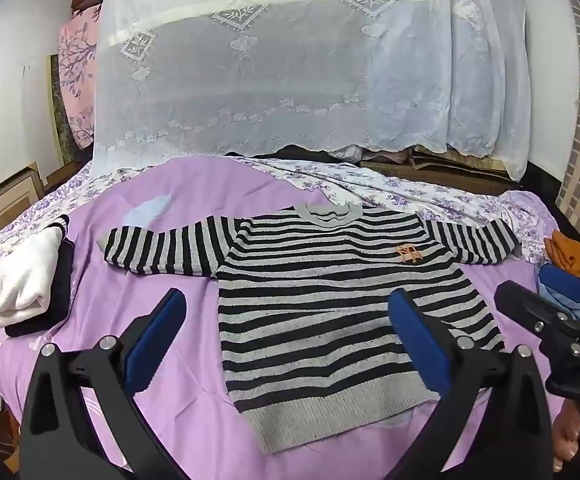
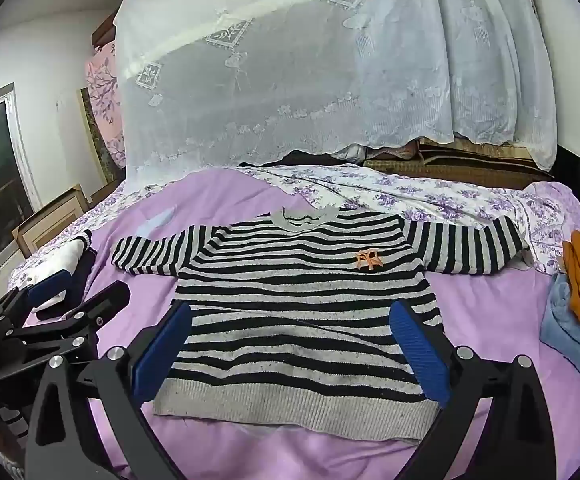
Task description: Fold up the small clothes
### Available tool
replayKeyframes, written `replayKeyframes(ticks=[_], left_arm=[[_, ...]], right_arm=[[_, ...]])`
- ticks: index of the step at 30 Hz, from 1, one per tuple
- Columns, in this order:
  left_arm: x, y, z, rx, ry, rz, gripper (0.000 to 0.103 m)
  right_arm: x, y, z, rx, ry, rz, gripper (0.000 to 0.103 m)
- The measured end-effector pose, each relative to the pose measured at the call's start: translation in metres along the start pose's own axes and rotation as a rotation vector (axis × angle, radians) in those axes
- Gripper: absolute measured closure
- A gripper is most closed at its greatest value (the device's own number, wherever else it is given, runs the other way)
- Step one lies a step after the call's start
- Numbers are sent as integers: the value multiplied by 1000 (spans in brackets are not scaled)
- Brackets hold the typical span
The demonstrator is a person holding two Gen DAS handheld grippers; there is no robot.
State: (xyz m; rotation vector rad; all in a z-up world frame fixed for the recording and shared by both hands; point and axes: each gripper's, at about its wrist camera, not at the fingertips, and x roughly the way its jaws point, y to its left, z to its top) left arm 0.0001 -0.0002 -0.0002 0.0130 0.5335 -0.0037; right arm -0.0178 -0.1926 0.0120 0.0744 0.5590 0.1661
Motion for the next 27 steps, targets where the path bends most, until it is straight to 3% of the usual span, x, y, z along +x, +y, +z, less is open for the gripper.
replayKeyframes(ticks=[27], left_arm=[[1,5,-7,-19,22,-10,4]], right_arm=[[-9,12,1,-1,1,4,3]])
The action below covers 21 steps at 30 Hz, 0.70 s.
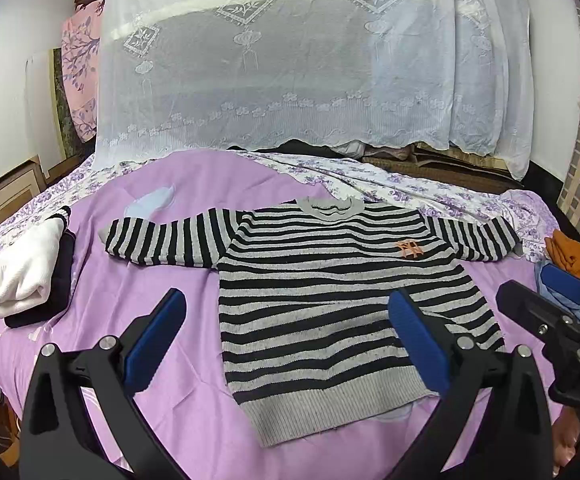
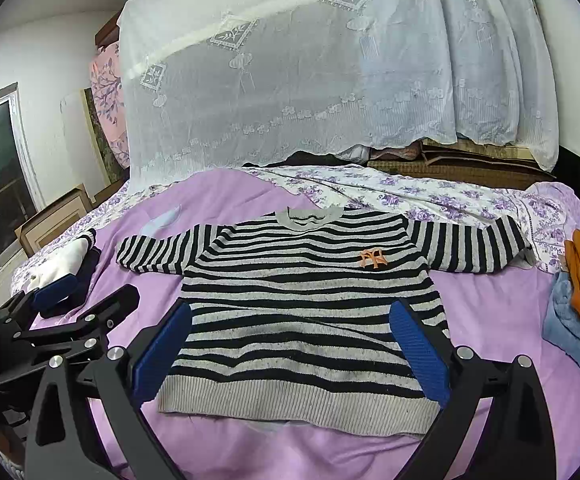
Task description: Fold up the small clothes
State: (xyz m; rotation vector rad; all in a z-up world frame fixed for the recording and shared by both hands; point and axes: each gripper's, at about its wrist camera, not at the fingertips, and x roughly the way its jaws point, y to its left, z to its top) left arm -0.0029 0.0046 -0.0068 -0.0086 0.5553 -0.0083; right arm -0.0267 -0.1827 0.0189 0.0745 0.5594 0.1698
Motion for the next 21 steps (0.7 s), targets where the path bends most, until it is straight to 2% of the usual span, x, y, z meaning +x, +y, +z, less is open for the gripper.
replayKeyframes(ticks=[21], left_arm=[[-1,2,-2,1,2,5,4]], right_arm=[[1,-7,-4,3,-10,9,3]])
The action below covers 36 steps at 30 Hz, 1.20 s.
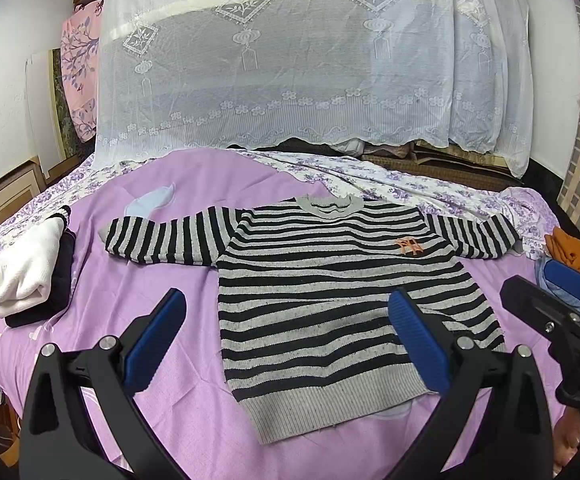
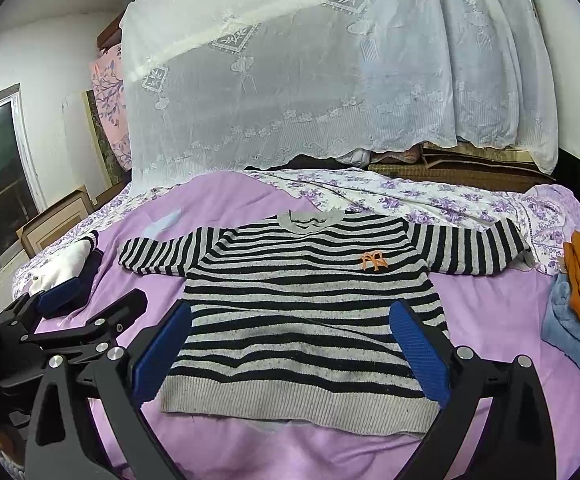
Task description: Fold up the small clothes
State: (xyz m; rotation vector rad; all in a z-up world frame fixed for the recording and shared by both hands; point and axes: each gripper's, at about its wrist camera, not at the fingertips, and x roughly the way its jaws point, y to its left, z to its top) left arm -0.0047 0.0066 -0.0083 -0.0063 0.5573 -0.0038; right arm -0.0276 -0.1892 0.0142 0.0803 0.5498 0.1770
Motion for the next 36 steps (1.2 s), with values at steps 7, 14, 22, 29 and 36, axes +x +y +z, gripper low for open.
replayKeyframes(ticks=[7,14,22,29,36], left_arm=[[0,0,0,0,2,0,4],[1,-2,-6,0,3,1,5],[1,-2,-8,0,4,1,4],[1,-3,-7,1,5,2,4],[1,-2,-10,0,8,2,4]], right_arm=[[-1,0,0,-1,-1,1,3],[-1,1,0,-2,-3,1,3],[-2,1,1,-2,-3,1,3],[-3,3,1,-5,-4,2,3],[-4,4,2,-5,-5,1,3]])
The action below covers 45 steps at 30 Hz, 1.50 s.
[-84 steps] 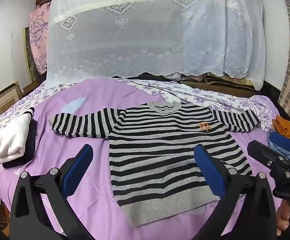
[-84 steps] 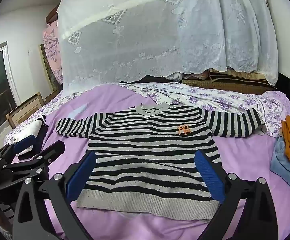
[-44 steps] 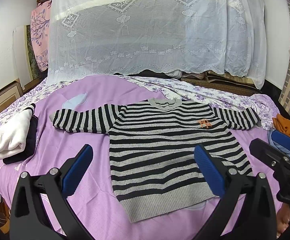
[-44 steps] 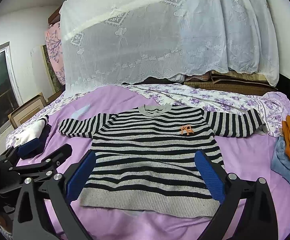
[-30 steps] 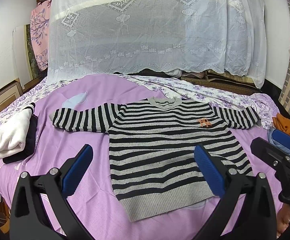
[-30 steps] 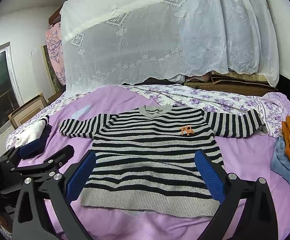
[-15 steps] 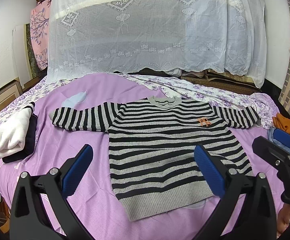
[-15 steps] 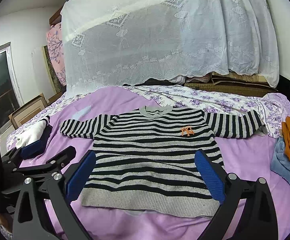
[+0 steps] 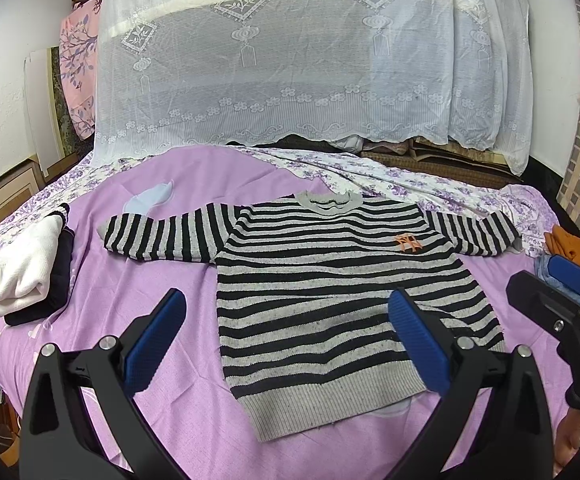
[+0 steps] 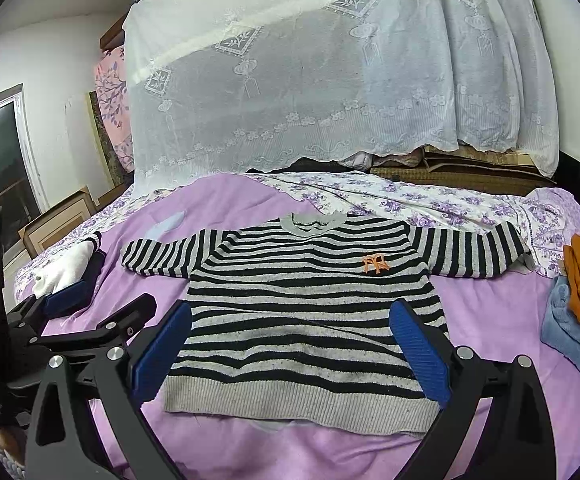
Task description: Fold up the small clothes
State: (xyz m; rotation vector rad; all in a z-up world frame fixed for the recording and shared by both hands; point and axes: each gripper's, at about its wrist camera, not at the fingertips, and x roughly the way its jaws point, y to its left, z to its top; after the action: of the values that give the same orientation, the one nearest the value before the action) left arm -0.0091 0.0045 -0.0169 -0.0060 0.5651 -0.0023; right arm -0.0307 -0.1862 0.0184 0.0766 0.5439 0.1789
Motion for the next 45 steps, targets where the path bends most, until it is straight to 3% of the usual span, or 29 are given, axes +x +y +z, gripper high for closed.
replayKeyframes(ticks=[29,35,40,45], left_arm=[[8,-2,-16,-1,17,3,4],[54,4,-31,3,84,13,4],[110,5,-33,-5,212,-8,4],[151,-24,-15,67,257,-11,4]], right_arm=[[6,-6,-5,33,-7,2,3],[36,-68,-23,185,-42,82,3],[81,-165,-37,499,103,109,4],[84,-241,-25,658,18,49,4]])
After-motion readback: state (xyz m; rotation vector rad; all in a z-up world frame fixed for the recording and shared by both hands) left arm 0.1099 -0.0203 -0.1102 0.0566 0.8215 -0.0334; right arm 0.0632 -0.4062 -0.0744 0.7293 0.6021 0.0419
